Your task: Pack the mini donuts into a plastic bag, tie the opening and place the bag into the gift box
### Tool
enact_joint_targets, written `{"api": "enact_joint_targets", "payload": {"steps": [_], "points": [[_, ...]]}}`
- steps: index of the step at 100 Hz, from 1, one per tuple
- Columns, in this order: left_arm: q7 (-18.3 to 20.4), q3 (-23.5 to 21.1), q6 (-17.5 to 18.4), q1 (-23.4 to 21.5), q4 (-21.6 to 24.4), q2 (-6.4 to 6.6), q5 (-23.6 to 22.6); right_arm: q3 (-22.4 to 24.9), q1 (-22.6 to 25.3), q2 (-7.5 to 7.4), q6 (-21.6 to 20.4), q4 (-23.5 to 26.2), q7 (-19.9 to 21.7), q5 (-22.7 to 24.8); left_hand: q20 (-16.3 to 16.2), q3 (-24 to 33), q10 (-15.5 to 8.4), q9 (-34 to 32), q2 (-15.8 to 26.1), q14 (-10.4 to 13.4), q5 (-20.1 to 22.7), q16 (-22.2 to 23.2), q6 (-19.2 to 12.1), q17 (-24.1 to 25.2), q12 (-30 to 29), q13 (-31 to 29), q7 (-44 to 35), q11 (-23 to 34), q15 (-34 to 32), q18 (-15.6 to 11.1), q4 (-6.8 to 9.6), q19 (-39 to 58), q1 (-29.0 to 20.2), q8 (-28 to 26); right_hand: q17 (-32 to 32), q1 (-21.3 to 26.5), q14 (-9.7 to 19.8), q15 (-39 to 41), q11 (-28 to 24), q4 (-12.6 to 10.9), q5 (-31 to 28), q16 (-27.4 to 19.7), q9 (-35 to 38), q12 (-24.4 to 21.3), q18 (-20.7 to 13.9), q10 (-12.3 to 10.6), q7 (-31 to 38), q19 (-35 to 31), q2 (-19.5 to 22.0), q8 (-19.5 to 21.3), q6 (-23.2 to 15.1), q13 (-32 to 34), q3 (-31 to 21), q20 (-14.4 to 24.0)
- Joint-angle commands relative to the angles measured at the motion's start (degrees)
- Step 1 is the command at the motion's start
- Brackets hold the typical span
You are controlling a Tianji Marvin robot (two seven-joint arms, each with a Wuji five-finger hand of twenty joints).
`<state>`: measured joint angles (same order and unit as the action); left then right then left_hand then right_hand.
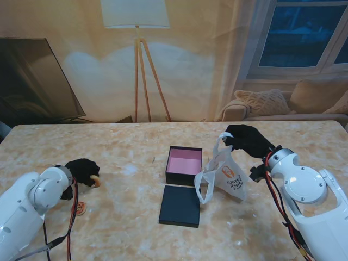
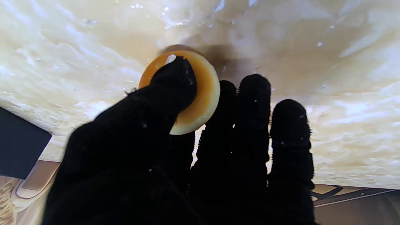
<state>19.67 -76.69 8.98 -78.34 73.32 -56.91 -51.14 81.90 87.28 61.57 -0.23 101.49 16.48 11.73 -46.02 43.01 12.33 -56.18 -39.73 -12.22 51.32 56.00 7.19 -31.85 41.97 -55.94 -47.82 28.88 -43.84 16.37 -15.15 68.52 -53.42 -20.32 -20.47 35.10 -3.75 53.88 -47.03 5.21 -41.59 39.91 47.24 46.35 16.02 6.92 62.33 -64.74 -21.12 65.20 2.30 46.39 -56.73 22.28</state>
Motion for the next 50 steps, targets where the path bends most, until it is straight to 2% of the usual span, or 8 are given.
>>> {"api": "enact_joint_targets", "payload": {"steps": [1,13,27,35,50], "points": [[0.35,-0.64,1.01,-1.06,1.65,-0.37,0.17,-0.07,0.63,0.25,-0.13,0.40,0.73,0.19,-1.25,-1.19,1.58,-1.91,1.96,-1.10,3.27,-0.93,0.04,-0.52,-0.42,-1.95,-0.84,0.10,-1.36,2.05,1.62,1.48,-1.11,-0.24,-0.21,3.03,1.59,0.76,-0.87,-4.05,0.30,1.75,-0.78,0.57,-0.74,-1.44,1.31,-0.29,3.72,-0.54,-7.58,0.69,-3.53,1.01],[0.78,-1.53,1.80,-2.03,5.63,-0.71,2.95,-0.12,0.57,0.24,-0.12,0.37,0.79,0.11,-1.94,-2.03,2.67,-2.28,2.63,-1.70,3.10,-0.72,0.93,-1.14,-0.28,-2.55,-0.75,0.80,-2.49,2.77,1.99,3.12,-1.62,-1.14,-0.19,3.07,1.58,0.76,-0.89,-4.06,0.30,1.75,-0.78,0.58,-0.78,-1.44,1.32,-0.27,3.76,-0.53,-7.58,0.67,-3.54,1.00],[7.21,0.07,1.34,-1.14,11.62,-0.57,10.81,-0.16,0.56,0.25,-0.24,0.33,0.81,0.00,-2.18,-2.44,2.93,-2.37,2.90,-1.48,2.88,-0.80,1.24,-1.80,-0.36,-2.93,-0.60,1.21,-3.03,2.72,2.15,4.00,-1.73,-1.65,-0.20,3.04,1.52,0.73,-0.90,-4.03,0.30,1.74,-0.77,0.58,-0.79,-1.43,1.32,-0.26,3.77,-0.52,-7.59,0.62,-3.49,0.99],[10.44,2.82,-1.05,0.53,14.34,-0.47,15.86,-0.20,0.53,0.25,-0.32,0.30,0.81,-0.08,-2.09,-2.65,2.92,-2.02,3.08,-1.32,2.74,-0.96,1.27,-1.69,-0.35,-2.74,-0.43,1.41,-3.06,2.49,2.26,4.01,-1.89,-1.86,-0.24,3.04,1.60,0.73,-0.88,-4.04,0.34,1.73,-0.75,0.55,-0.85,-1.48,1.30,-0.27,3.76,-0.52,-7.60,0.67,-3.48,0.99],[11.38,9.78,-8.26,3.86,18.50,-1.09,22.22,-0.16,0.43,0.19,-0.40,0.21,1.13,-0.28,-2.11,-2.86,2.84,-1.18,3.44,-1.35,2.19,-1.10,1.08,-1.32,-0.20,-1.94,-0.20,1.60,-3.15,2.06,2.40,4.49,-2.18,-2.29,-0.19,3.06,1.55,0.66,-0.82,-4.04,0.33,1.69,-0.80,0.51,-0.80,-1.55,1.31,-0.19,3.76,-0.51,-7.63,0.65,-3.48,0.95]]}}
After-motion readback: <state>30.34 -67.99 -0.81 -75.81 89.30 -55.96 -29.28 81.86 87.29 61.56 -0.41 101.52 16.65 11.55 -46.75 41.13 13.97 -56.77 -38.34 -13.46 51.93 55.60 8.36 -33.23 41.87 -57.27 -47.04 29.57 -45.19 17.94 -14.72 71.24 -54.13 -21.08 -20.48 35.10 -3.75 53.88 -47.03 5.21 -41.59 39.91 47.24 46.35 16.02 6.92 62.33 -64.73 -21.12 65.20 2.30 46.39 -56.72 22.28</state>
